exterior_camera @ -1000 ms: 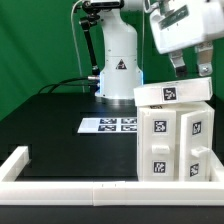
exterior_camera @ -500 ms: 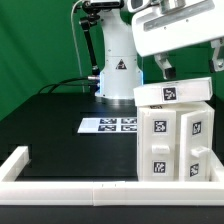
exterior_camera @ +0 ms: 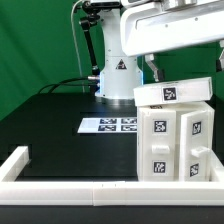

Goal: Assemble cabinet

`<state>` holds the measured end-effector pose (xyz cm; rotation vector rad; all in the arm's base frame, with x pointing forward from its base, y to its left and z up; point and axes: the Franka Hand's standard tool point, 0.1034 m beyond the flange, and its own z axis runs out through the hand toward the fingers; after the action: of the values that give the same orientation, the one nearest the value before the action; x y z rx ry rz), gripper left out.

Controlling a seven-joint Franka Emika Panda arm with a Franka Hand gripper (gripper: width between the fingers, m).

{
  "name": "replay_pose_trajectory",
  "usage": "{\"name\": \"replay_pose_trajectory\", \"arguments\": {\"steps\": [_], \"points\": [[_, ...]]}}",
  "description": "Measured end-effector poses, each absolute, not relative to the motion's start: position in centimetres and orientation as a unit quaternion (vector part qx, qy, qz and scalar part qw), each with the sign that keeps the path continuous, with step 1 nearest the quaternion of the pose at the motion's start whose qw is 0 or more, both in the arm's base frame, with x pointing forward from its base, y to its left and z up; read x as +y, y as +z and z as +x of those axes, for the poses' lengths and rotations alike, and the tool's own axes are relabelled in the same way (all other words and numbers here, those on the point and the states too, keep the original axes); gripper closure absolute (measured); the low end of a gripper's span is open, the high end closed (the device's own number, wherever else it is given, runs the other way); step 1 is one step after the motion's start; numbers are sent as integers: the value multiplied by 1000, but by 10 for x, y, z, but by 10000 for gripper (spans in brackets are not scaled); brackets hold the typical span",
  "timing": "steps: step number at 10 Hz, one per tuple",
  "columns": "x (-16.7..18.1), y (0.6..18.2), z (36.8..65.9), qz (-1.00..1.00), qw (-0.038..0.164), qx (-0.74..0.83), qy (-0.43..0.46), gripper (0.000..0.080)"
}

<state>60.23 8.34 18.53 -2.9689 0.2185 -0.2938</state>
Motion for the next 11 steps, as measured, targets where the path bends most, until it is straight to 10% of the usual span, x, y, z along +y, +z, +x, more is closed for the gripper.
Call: {"name": "replay_pose_trajectory", "arguments": {"steps": [11], "points": [[77,186,601,-918,20,-382,-109,2]]}}
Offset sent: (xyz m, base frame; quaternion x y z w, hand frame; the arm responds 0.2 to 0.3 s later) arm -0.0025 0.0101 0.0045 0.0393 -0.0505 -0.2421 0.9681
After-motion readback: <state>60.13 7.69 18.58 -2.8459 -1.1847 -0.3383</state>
